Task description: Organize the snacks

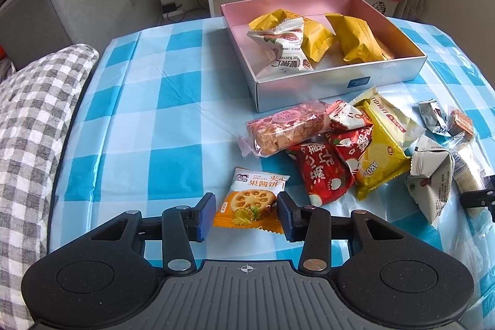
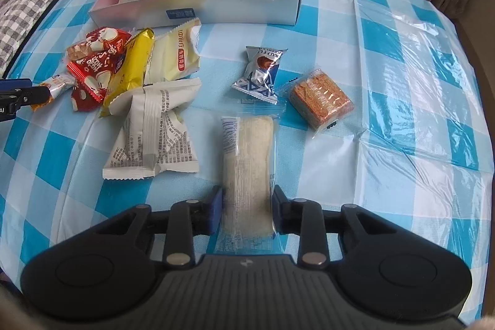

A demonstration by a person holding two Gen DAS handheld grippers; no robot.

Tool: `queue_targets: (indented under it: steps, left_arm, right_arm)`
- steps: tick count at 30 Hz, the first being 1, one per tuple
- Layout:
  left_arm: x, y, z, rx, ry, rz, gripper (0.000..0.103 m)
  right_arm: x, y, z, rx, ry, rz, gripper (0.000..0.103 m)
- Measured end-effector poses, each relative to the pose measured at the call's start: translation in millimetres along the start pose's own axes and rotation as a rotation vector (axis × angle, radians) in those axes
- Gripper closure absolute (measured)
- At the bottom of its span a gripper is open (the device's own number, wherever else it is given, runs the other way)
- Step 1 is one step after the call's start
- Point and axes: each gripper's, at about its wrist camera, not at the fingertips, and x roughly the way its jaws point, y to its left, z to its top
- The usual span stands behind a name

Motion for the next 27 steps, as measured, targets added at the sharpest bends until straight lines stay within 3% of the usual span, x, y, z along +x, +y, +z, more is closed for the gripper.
queue_targets:
  steps: [11, 12, 13, 19, 22, 27]
  left_arm:
    - [-18.1, 12.8, 8.9, -0.054, -0.045, -0.020, 0.064]
    - [-20.0, 14.3, 10.1, -0.059, -0.048, -0.026, 0.092]
    - [-21.0, 16.2, 11.5, -0.069, -0.044, -0.036, 0.098]
    - [-15.9, 26.3, 12.5, -0.084, -0.011, -0.086, 0.093]
    - [-3.8, 25.7, 7.0, -0.078, 0.032, -0.104, 0.082]
    - [13.2, 13.1, -3.0, 0.003, 0.075, -0.082, 0.049]
  right_arm:
    - [-35.8, -10.0, 10.5, 0.034, -0.096, 0.036, 0.087]
    - [-38.1, -11.5, 11.5, 0.039, -0.104, 0.041, 0.087]
    - [-39.9, -13.4, 13.1, 0.046, -0.112, 0.046, 0.087]
    - [-44.6, -20.2, 19.6, 0.072, -0.136, 0.063, 0.087]
    - [-41.3, -16.9, 19.0, 0.061, -0.126, 0.059, 0.087]
    - [-37.0, -6.3, 16.9, 0.030, -0.104, 0.056, 0.087]
